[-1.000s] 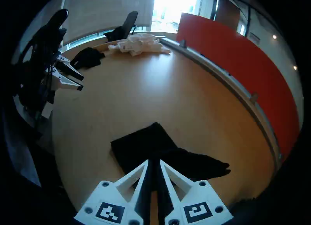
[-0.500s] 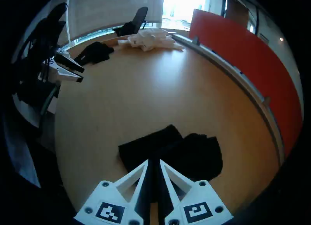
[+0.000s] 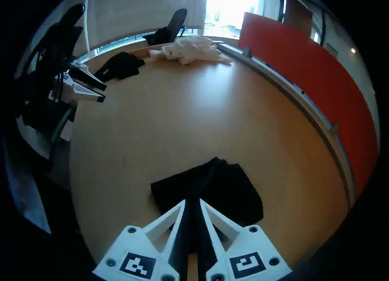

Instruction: Fold towel

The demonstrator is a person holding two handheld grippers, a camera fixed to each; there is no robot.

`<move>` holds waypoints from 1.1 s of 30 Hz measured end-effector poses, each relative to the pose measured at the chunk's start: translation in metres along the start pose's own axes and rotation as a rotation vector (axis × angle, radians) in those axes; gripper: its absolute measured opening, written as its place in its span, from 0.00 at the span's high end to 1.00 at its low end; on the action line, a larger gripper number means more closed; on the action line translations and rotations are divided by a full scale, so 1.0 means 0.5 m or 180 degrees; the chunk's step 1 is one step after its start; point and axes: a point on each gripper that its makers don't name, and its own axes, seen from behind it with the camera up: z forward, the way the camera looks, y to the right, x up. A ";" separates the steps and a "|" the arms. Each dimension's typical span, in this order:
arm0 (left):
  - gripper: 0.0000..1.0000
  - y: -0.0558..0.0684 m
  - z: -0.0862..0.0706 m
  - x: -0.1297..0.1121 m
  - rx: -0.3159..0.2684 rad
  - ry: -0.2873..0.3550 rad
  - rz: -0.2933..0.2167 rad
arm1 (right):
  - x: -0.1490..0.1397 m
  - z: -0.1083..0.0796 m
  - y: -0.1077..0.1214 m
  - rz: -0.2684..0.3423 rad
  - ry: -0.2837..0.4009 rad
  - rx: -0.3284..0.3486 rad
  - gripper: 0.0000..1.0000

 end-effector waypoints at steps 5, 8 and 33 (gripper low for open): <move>0.33 0.000 0.000 -0.003 0.0004 -0.0002 -0.0002 | 0.001 -0.003 -0.006 -0.0013 -0.0001 0.0024 0.94; 0.33 -0.001 -0.002 -0.003 0.0006 0.0002 -0.0008 | 0.001 -0.004 -0.010 -0.0039 -0.0010 0.0039 0.94; 0.33 0.000 -0.005 -0.005 0.0017 0.0008 -0.0004 | -0.015 -0.010 0.001 0.0088 -0.0059 -0.0026 0.33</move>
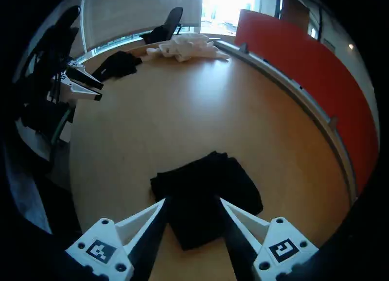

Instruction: Fold towel

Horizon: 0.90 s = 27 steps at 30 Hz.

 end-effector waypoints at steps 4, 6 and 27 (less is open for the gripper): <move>0.33 0.002 0.001 0.003 -0.0003 0.0004 0.0005 | -0.005 -0.002 0.001 0.0027 -0.0004 -0.0011 0.32; 0.33 0.003 0.001 0.005 -0.0006 0.0006 0.0008 | -0.008 -0.002 0.002 0.0044 -0.0006 -0.0013 0.32; 0.33 0.010 0.000 0.010 -0.0018 0.0007 0.0041 | -0.094 0.000 0.002 0.0208 -0.0178 -0.0072 0.32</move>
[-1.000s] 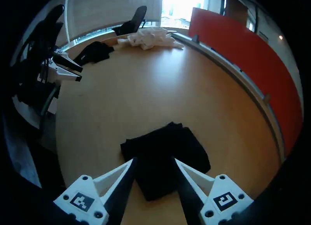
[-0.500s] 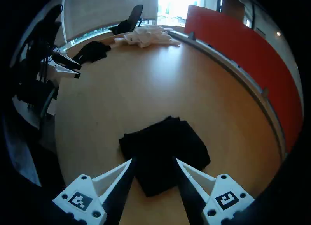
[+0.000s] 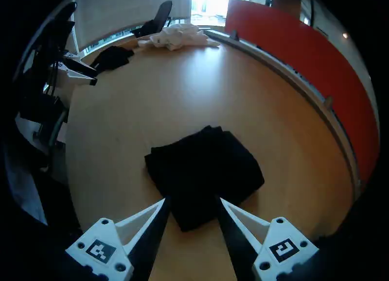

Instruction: Fold towel

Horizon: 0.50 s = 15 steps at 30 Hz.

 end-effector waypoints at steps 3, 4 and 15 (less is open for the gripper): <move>0.33 0.003 0.000 -0.001 -0.0004 -0.0004 0.0005 | -0.016 0.003 -0.002 0.0024 -0.0035 0.0002 0.32; 0.33 0.004 -0.001 -0.001 -0.0006 -0.0004 0.0006 | -0.022 0.005 -0.003 0.0032 -0.0048 0.0004 0.32; 0.33 0.008 -0.003 -0.005 -0.0009 -0.0004 0.0002 | -0.090 0.018 -0.012 0.0116 -0.0220 0.0009 0.32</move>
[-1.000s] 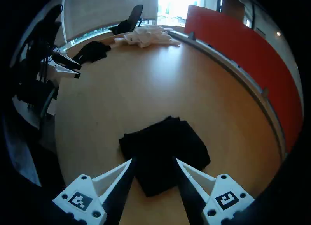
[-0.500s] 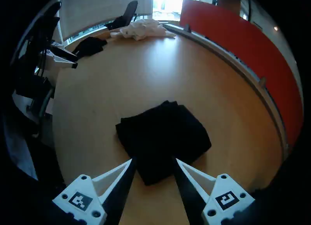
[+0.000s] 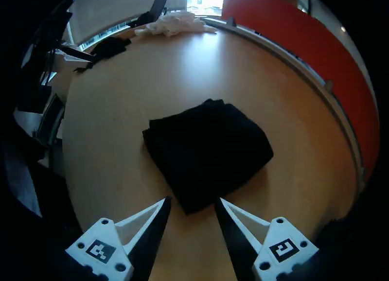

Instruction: Fold towel

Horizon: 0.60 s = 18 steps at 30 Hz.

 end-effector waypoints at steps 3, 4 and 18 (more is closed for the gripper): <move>0.33 0.001 0.000 -0.001 -0.0001 -0.0001 -0.0001 | -0.011 0.002 0.000 0.0025 -0.0026 -0.0001 0.32; 0.33 0.002 0.000 -0.001 -0.0002 0.0000 -0.0001 | -0.014 0.003 -0.001 0.0032 -0.0032 0.0000 0.32; 0.33 0.005 0.001 -0.005 -0.0014 -0.0003 -0.0002 | -0.049 0.021 -0.008 0.0163 -0.0149 0.0011 0.45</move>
